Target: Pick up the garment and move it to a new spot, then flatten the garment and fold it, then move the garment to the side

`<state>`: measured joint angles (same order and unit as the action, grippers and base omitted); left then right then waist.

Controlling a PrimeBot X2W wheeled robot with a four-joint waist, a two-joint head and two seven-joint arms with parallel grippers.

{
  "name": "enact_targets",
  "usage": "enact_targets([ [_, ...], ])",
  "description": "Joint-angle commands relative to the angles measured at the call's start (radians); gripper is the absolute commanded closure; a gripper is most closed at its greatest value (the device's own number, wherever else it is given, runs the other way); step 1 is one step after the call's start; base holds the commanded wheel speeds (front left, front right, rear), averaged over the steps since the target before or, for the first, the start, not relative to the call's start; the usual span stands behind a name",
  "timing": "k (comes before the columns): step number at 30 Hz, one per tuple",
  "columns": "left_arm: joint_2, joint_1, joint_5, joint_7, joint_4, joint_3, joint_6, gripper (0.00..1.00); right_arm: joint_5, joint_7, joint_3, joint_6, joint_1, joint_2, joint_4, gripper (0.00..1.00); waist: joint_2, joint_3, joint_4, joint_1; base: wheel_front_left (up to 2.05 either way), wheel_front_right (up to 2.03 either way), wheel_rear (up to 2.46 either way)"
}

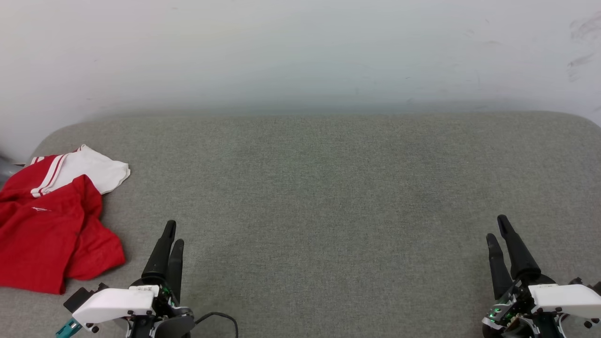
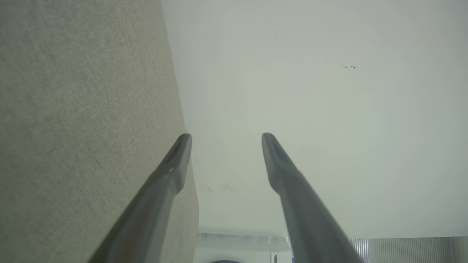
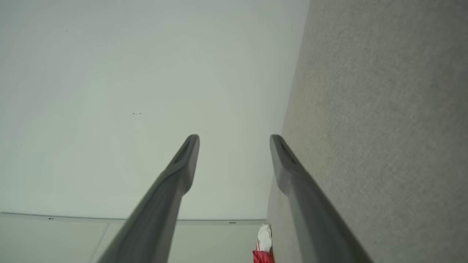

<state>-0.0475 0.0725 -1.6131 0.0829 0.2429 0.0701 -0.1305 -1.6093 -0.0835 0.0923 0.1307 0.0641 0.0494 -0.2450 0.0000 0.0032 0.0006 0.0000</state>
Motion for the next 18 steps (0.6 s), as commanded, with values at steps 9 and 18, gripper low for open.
enact_targets([
  [9, -0.006, 0.013, 0.049, -0.054, -0.093, -0.06, 0.0, 0.0, 0.05, 0.055, -0.03, 0.0, -0.01, 0.004, 0.08, 0.0, 0.0, -0.002, 0.003, 0.0, 0.0, 0.0, 0.0],
  [18, -0.003, 0.006, 0.211, -0.088, -0.146, -0.071, 0.0, 0.0, 0.228, 0.089, -0.02, 0.0, -0.021, 0.006, 0.126, 0.0, 0.0, -0.005, 0.006, 0.0, 0.0, 0.0, 0.0],
])
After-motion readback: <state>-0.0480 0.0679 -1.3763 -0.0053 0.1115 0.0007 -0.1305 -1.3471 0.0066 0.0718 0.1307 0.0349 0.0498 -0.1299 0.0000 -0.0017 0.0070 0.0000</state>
